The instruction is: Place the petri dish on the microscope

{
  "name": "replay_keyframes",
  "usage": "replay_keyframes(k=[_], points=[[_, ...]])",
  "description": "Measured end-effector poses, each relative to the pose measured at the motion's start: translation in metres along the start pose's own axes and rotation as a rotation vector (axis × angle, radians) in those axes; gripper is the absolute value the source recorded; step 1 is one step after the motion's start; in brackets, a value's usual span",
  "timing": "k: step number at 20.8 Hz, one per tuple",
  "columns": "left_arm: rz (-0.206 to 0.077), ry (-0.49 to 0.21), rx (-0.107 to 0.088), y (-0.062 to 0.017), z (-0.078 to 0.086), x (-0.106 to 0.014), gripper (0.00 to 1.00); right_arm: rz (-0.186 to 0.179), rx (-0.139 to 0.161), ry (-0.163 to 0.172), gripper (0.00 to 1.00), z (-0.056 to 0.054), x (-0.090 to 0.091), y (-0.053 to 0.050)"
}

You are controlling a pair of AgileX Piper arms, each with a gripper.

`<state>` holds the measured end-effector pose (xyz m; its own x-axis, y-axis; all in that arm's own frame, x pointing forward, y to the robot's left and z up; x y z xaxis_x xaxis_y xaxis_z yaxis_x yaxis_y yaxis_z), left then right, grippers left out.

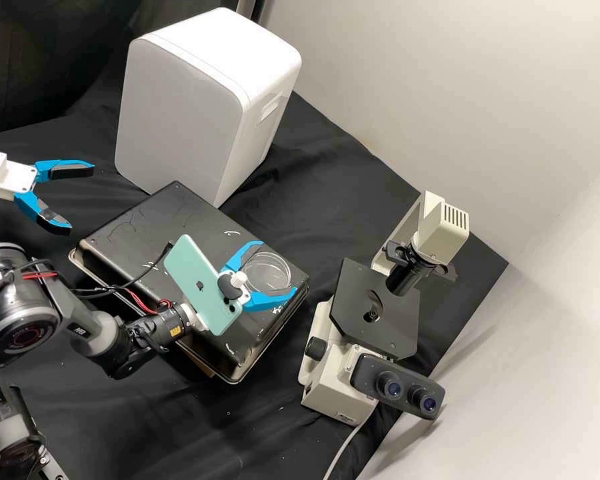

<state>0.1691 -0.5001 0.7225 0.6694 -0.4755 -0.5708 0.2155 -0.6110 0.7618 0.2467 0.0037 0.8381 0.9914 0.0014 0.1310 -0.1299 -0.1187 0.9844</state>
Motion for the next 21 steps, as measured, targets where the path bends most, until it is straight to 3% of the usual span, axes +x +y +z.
replay_keyframes(k=[4, 8, 20, 21], points=[[-0.006, 0.001, -0.003, -0.0012, 0.0, 0.0, 1.0, -0.053, 0.003, 0.012, 0.0, -0.003, -0.002, -0.013], [-0.006, 0.001, -0.003, -0.0012, 0.0, 0.0, 1.0, -0.099, -0.013, -0.005, 0.0, 0.001, 0.0, -0.024], [-0.009, 0.002, -0.005, -0.0019, -0.001, 0.001, 1.0, -0.165, -0.046, -0.073, 0.0, 0.017, 0.003, -0.045], [-0.009, 0.002, -0.005, -0.0019, -0.001, 0.001, 1.0, -0.165, -0.046, -0.072, 1.0, 0.017, 0.003, -0.045]])
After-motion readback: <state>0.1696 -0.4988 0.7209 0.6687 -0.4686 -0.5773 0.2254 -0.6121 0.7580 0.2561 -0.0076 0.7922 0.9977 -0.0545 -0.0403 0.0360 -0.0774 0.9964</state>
